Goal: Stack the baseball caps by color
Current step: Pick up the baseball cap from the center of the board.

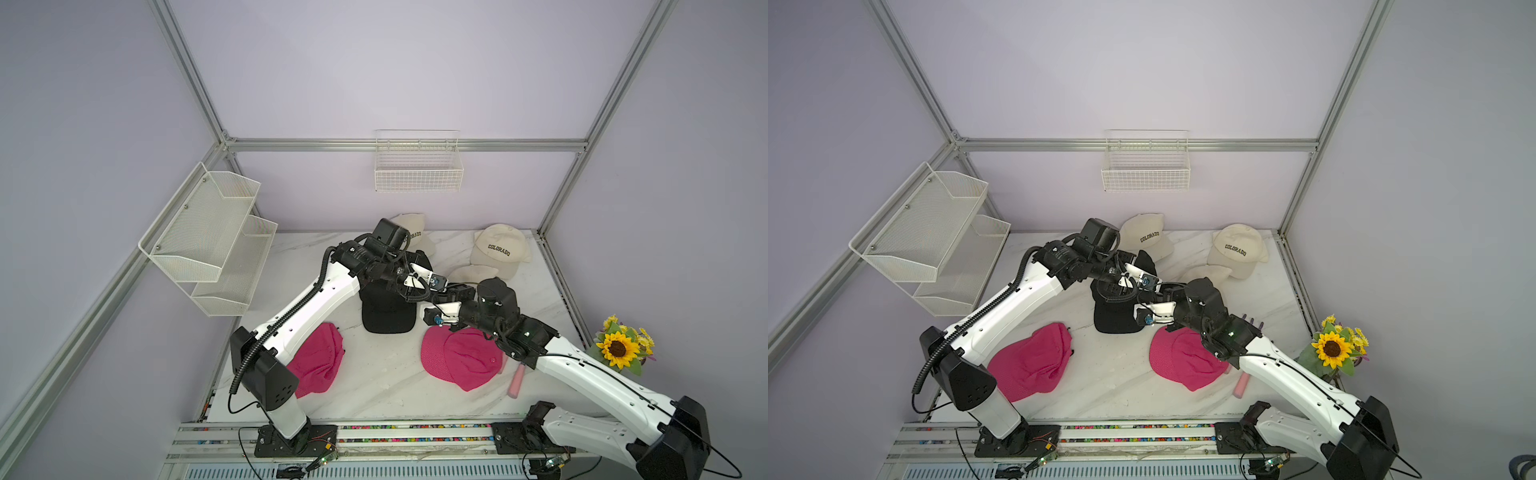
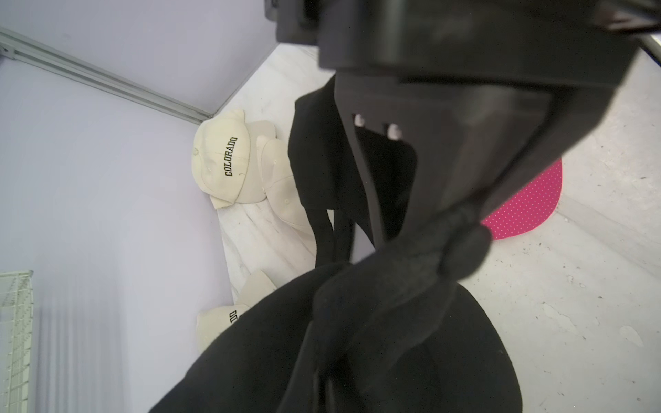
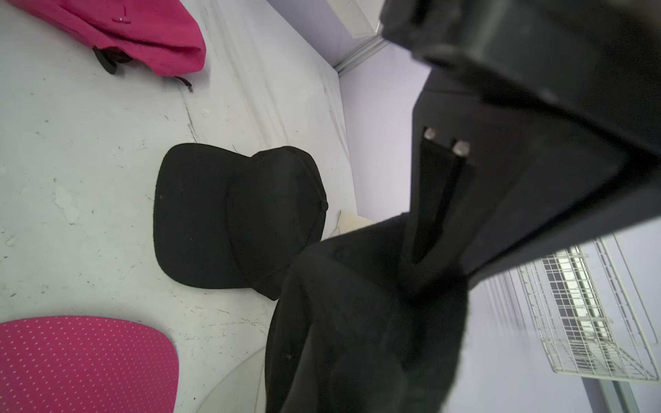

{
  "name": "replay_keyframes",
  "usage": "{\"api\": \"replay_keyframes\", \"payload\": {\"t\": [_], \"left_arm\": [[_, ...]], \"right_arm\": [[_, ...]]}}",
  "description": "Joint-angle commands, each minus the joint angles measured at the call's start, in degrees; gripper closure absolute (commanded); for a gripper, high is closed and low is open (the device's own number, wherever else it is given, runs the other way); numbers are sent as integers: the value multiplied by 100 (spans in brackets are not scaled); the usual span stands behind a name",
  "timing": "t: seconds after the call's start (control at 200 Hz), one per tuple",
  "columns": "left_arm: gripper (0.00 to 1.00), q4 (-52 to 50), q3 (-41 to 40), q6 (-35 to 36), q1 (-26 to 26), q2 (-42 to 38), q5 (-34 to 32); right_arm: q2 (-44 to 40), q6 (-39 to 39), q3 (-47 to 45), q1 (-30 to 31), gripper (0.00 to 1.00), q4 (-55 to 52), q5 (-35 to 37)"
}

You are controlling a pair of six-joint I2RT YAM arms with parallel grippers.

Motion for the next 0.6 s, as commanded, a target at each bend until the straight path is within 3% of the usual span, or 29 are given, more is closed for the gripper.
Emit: {"api": "replay_keyframes", "payload": {"t": [0.0,0.2,0.33,0.421,0.431,0.446,0.456,0.521,0.596], "left_arm": [[100,581,-196,-592,185,-229,466],[100,1003,-638,-1152,313,-382,798],[100,1267,-852,-1530,539,-554,1324],[100,1450,-882,-1936,736,-660,1759],[100,1470,-876,-2003,759,-672,1813],[100,1509,-875,-2101,798,-687,1896],[100,1522,-875,-2183,827,-698,1955],[100,1721,-960,-2734,952,-790,2314],[100,1890,-1279,-2905,957,-1024,2451]], "right_arm": [[-115,504,-32,-401,100,1010,-1146],[42,902,59,-864,91,1313,-2023],[191,1306,185,-1239,76,1459,-2641],[332,1527,269,-1542,53,1459,-3062],[351,1540,277,-1570,48,1459,-3113],[365,1540,284,-1617,31,1459,-3156],[379,1544,290,-1641,27,1459,-3176],[398,1580,298,-1864,24,1477,-3424],[320,1602,273,-2158,24,1443,-4026]]}}
